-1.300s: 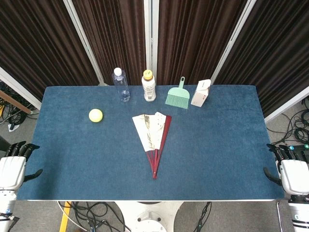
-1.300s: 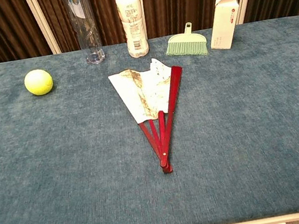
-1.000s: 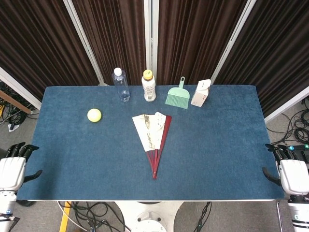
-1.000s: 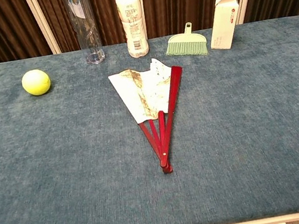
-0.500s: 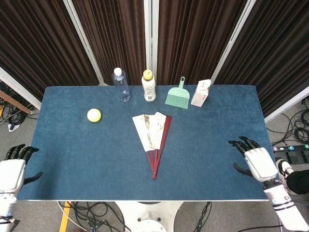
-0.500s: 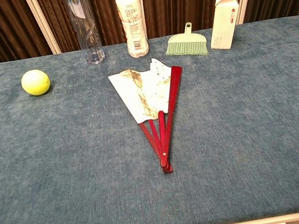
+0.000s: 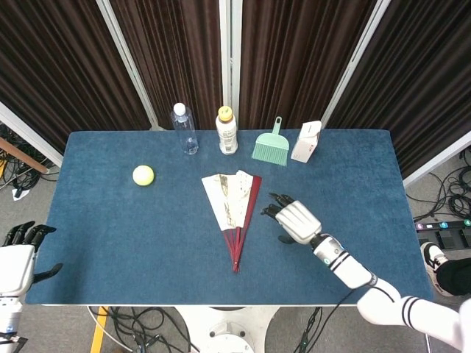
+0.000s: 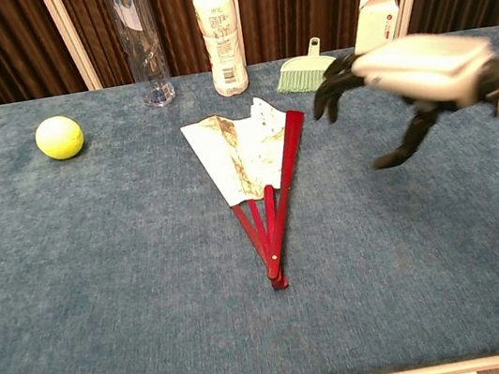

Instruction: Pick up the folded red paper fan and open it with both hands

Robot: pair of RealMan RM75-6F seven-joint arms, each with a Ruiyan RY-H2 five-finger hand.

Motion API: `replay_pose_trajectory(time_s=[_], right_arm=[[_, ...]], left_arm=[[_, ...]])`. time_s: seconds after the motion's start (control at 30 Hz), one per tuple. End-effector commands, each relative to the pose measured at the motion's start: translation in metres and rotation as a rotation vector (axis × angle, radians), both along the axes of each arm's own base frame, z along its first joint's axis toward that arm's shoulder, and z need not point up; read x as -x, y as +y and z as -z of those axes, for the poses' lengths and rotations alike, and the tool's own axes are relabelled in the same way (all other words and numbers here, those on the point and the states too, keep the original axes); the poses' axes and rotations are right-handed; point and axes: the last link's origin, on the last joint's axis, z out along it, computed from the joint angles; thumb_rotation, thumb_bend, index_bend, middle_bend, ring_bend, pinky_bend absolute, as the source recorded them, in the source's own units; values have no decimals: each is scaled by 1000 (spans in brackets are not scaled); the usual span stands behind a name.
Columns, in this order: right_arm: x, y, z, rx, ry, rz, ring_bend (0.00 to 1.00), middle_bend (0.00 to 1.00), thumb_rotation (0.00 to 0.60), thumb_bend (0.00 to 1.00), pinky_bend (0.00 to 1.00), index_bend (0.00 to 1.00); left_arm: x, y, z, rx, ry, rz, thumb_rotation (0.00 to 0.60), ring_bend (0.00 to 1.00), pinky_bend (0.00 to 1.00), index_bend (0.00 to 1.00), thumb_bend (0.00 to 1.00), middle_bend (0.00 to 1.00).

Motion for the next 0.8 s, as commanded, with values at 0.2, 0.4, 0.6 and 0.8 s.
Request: replay_pose_trajectory(time_s=[0.2, 0.4, 0.6, 0.8], right_arm=[[-21, -18, 63, 16, 24, -45, 66, 322, 600, 141, 181, 324], [-28, -20, 81, 37, 20, -66, 73, 322, 600, 206, 150, 366], [-28, -18, 94, 74, 35, -83, 77, 327, 600, 206, 138, 393], [-26, -17, 106, 80, 35, -80, 77, 328, 600, 207, 136, 402]], left_arm=[[4, -2, 1, 3, -14, -12, 600, 136, 159, 280, 0, 252], [2, -1, 3, 9, -37, 5, 600, 136, 159, 280, 0, 252], [4, -1, 1, 7, -40, 2, 600, 136, 159, 280, 1, 252], [6, -1, 3, 13, -46, -3, 600, 136, 159, 280, 0, 252]])
